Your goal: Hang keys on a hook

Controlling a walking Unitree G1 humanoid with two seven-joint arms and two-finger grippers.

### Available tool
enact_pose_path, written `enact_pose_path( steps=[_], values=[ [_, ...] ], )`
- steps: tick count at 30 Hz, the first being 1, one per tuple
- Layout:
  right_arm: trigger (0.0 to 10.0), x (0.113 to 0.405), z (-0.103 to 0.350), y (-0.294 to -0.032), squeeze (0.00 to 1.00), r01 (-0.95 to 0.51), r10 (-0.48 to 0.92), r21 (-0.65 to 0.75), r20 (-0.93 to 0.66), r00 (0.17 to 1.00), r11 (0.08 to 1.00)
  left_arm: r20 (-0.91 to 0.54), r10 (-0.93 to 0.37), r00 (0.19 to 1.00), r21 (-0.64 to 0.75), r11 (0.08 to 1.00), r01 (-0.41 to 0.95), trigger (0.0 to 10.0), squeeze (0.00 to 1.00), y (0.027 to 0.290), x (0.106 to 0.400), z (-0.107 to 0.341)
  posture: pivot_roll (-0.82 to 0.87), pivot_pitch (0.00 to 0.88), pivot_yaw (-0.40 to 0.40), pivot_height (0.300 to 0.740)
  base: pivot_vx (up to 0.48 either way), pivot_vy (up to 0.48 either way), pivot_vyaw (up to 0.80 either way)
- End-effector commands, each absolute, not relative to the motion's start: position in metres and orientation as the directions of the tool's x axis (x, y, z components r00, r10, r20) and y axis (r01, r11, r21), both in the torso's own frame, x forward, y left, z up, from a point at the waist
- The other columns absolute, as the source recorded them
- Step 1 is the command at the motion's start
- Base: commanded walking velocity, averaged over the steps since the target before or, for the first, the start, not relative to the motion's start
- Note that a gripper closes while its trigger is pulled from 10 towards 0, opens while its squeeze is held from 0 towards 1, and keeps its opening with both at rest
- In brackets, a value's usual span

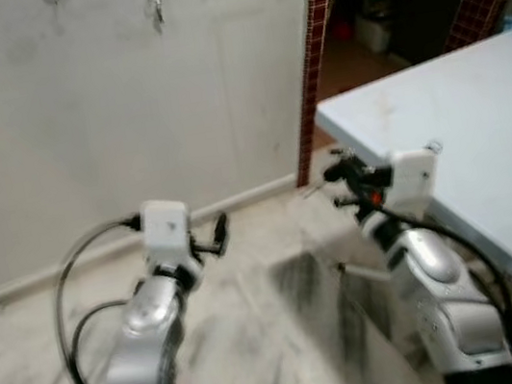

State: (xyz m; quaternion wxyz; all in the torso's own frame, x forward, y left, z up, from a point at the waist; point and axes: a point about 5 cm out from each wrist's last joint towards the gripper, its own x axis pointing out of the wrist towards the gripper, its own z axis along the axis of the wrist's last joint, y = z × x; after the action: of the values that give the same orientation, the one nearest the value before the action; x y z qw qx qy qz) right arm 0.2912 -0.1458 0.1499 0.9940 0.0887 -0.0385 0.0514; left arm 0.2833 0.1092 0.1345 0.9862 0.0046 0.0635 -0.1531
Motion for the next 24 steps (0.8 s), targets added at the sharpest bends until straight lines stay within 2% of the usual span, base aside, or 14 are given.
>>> enact_pose_path(
  steps=[1, 24],
  values=[
    [10.0, 0.2918, 0.1581, -0.1391, 0.0, -0.134, 0.114, 0.177, 0.118, 0.986, 0.975, -0.111, -0.273, 0.956, 0.009, 0.961, 0.275, 10.0, 0.0, 0.1174, 0.2858, 0.1379, 0.17, 0.065, -0.051, 0.74, 0.0, 0.48, 0.0],
    [10.0, 0.2936, 0.1576, -0.1341, 0.0, -0.156, 0.138, 0.172, 0.117, 0.984, 0.973, -0.075, -0.297, 0.952, -0.019, 0.955, 0.297, 10.0, 0.0, 0.1219, 0.284, 0.143, 0.17, 0.067, -0.054, 0.74, 0.0, 0.021, 0.0]
  ],
)
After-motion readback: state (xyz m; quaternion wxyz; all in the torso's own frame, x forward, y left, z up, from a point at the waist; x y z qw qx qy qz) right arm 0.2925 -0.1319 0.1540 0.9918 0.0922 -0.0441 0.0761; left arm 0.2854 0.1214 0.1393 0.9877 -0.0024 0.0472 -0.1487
